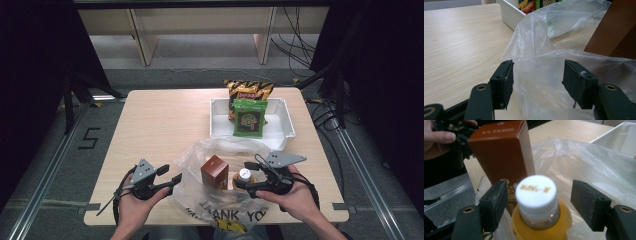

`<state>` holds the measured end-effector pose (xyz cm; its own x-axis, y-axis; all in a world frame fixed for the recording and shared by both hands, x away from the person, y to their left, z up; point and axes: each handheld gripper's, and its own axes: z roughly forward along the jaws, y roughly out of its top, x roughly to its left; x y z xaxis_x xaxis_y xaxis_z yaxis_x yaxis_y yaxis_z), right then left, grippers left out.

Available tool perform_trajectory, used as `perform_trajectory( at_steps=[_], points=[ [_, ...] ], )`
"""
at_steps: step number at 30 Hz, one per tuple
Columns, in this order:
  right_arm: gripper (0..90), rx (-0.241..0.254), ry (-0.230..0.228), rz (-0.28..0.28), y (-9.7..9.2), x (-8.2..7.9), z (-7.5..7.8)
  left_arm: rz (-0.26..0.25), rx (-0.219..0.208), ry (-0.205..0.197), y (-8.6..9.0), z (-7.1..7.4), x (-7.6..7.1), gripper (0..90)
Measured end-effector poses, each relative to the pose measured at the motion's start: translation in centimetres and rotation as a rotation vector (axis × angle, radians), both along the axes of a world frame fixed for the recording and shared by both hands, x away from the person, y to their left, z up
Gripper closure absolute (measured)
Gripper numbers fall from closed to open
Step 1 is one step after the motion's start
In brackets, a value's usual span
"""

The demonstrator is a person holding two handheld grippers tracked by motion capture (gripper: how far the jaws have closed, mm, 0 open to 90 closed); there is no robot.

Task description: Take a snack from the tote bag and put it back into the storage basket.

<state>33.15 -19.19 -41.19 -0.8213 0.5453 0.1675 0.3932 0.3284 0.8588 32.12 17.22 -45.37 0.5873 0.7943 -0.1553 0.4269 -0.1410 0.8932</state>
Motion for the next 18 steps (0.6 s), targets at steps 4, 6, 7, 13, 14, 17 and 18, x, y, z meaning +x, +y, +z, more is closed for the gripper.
perform_trajectory(
  at_steps=[4, 6, 7, 13, 14, 17, 18],
  points=[
    [30.4, -0.036, -0.003, -0.001, 0.1, 0.0, -0.8, -0.010, 0.018, -0.009, 0.0, 0.1, 0.0, 41.2],
    [30.2, -0.049, 0.009, -0.016, 0.1, -0.1, -1.1, -0.012, 0.016, -0.009, 0.0, 0.1, 0.0, 41.1],
    [30.2, -0.046, 0.024, -0.016, 0.1, -0.2, -1.2, -0.012, 0.016, -0.009, 0.0, 0.1, 0.0, 41.2],
    [28.2, -0.076, 0.001, -0.004, 0.1, -0.2, -2.3, -0.015, 0.001, -0.004, -0.2, 0.0, 0.1, 41.2],
    [28.2, -0.069, 0.025, -0.013, 0.3, -0.3, -2.4, -0.013, 0.000, -0.004, -0.2, 0.0, 0.1, 41.2],
    [28.2, -0.082, 0.009, -0.026, 0.1, -0.4, -2.7, -0.016, 0.013, -0.008, -0.3, 0.1, 0.1, 41.2],
    [28.0, -0.085, 0.033, -0.016, 0.1, -0.5, -2.8, -0.021, 0.014, -0.007, -0.3, 0.1, 0.2, 41.2]
  ],
)
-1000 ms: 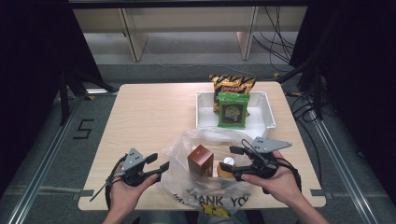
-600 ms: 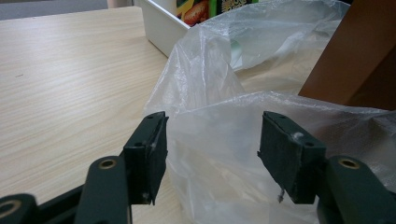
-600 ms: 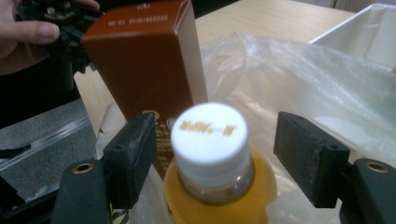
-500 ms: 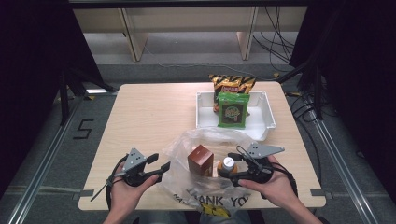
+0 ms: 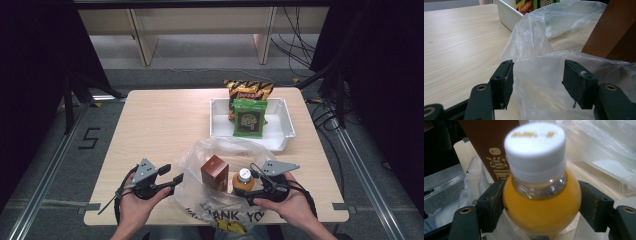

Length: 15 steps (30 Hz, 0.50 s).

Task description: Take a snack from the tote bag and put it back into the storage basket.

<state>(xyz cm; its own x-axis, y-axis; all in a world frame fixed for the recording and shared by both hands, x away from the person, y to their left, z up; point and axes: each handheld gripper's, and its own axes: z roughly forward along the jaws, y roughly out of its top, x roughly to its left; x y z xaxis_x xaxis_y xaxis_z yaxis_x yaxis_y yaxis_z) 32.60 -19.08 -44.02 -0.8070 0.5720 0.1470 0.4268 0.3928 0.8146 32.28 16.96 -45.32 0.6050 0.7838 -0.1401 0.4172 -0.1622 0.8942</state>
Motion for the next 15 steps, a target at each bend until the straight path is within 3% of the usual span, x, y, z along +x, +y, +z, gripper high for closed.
perform_trajectory(
  at_steps=[1, 3, 5, 6, 7, 10, 11, 15],
  points=[
    [27.6, -0.005, -0.025, -0.009, 0.0, 0.1, -0.2, -0.001, 0.006, -0.001, 0.0, 0.0, 0.0, 41.1],
    [27.6, -0.002, 0.013, -0.019, 0.1, -0.1, -0.5, -0.006, 0.005, 0.001, -0.1, 0.0, 0.0, 41.2],
    [27.6, -0.021, -0.038, 0.011, 0.0, 0.2, -0.6, -0.008, 0.003, 0.001, -0.1, 0.0, 0.0, 41.1],
    [27.6, -0.021, -0.021, 0.027, -0.1, 0.2, -0.7, -0.005, 0.004, 0.005, -0.1, -0.1, 0.0, 41.1],
    [27.5, -0.018, -0.015, -0.002, 0.0, 0.0, -0.7, 0.003, -0.009, 0.008, -0.3, -0.1, 0.0, 41.2],
    [27.5, -0.030, -0.051, 0.010, 0.0, 0.2, -1.1, 0.002, -0.010, 0.008, -0.3, -0.1, 0.0, 41.2],
    [27.6, -0.031, -0.026, 0.018, 0.0, 0.1, -1.0, 0.002, -0.010, 0.008, -0.3, -0.1, 0.0, 41.2],
    [28.5, -0.031, -0.047, 0.008, 0.1, 0.1, -1.3, -0.007, 0.006, 0.001, -0.2, -0.1, 0.0, 41.1]
  ],
)
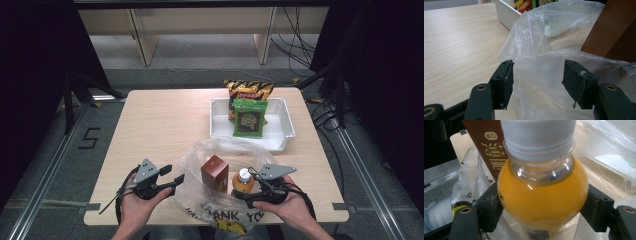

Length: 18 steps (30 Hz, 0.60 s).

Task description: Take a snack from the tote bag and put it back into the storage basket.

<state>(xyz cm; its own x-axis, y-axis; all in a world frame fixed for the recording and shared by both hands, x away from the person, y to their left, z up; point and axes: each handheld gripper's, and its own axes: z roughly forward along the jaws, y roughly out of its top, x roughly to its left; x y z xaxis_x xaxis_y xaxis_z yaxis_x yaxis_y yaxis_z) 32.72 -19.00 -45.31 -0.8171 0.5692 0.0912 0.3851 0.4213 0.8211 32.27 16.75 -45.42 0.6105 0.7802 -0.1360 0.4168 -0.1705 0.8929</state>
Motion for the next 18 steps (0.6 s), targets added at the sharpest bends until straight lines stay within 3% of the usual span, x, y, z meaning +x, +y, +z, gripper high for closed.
perform_trajectory(
  at_steps=[3, 7, 8, 9, 10, 12, 18],
  points=[
    [29.3, -0.009, -0.001, 0.031, -0.04, 0.02, -0.10, 0.001, -0.006, 0.000, -0.07, -0.02, 0.00, 41.2],
    [31.0, -0.023, -0.032, 0.029, -0.04, 0.07, -0.25, 0.006, -0.011, 0.009, -0.15, -0.11, -0.03, 41.1],
    [31.1, -0.006, -0.009, 0.019, 0.08, -0.09, -0.31, 0.006, -0.011, 0.009, -0.18, -0.13, -0.04, 41.2],
    [31.2, -0.010, -0.013, 0.034, -0.04, 0.05, -0.26, -0.001, -0.017, 0.009, -0.18, -0.17, 0.01, 41.2],
    [31.2, -0.002, 0.017, 0.018, 0.03, -0.19, -0.19, 0.000, -0.018, 0.008, -0.20, -0.18, 0.00, 41.1],
    [31.4, -0.010, -0.017, 0.028, -0.10, 0.04, -0.27, 0.000, -0.017, 0.008, -0.18, -0.17, 0.01, 41.1],
    [31.6, -0.008, -0.009, 0.028, -0.09, -0.05, -0.19, 0.001, -0.002, 0.005, -0.12, -0.19, 0.01, 41.2]
  ],
)
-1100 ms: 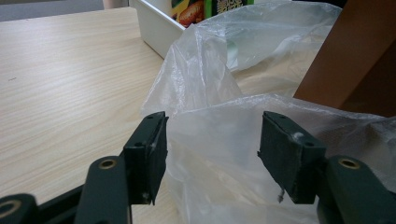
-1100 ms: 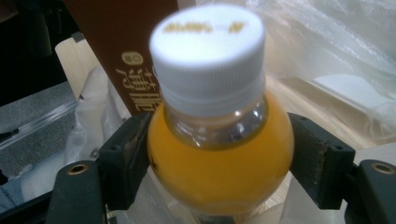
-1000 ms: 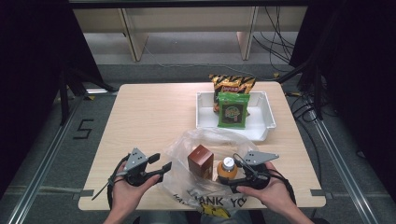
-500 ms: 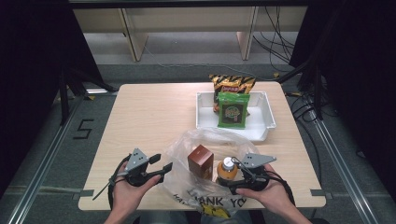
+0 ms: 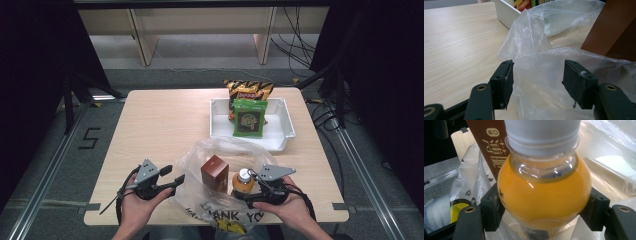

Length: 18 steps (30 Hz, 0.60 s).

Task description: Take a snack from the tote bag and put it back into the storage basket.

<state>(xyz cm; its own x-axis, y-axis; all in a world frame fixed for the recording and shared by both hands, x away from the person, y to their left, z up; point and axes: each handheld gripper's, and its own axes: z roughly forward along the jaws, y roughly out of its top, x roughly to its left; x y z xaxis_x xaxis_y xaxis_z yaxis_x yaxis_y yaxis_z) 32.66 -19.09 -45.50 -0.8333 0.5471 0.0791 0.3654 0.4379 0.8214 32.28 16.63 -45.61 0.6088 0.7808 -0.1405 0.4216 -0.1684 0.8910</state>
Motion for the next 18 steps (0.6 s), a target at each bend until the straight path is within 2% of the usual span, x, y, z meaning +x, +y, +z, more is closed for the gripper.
perform_trajectory(
  at_steps=[4, 5, 6, 10, 11, 14, 15, 17, 18],
  points=[
    [31.7, -0.010, -0.011, 0.007, 0.0, 0.0, 0.1, 0.004, -0.007, 0.007, -0.1, -0.1, 0.0, 41.2],
    [31.7, -0.009, 0.001, 0.001, 0.0, -0.2, 0.1, 0.004, -0.007, 0.007, -0.1, -0.1, 0.0, 41.1],
    [31.8, -0.004, -0.025, 0.000, 0.0, 0.0, 0.0, 0.004, -0.006, 0.007, -0.1, -0.1, 0.0, 41.2],
    [31.7, 0.005, -0.009, 0.004, -0.1, -0.2, 0.3, 0.004, -0.005, 0.008, -0.1, -0.1, 0.0, 41.2],
    [31.7, 0.010, -0.030, 0.008, -0.1, -0.1, 0.4, 0.005, -0.005, 0.008, -0.1, -0.1, 0.0, 41.2],
    [31.7, 0.017, -0.015, -0.001, -0.3, -0.2, 0.8, 0.006, -0.006, 0.007, -0.1, -0.1, 0.0, 41.2],
    [31.7, 0.024, 0.003, -0.001, -0.2, -0.2, 0.9, 0.005, -0.005, 0.007, 0.0, -0.1, 0.0, 41.1],
    [31.7, 0.034, -0.028, 0.006, -0.3, 0.0, 1.2, 0.000, 0.003, -0.001, 0.1, 0.0, 0.0, 41.1],
    [31.7, 0.030, -0.024, -0.007, -0.4, -0.2, 1.4, 0.004, 0.002, -0.001, 0.1, 0.0, 0.0, 41.1]
  ],
)
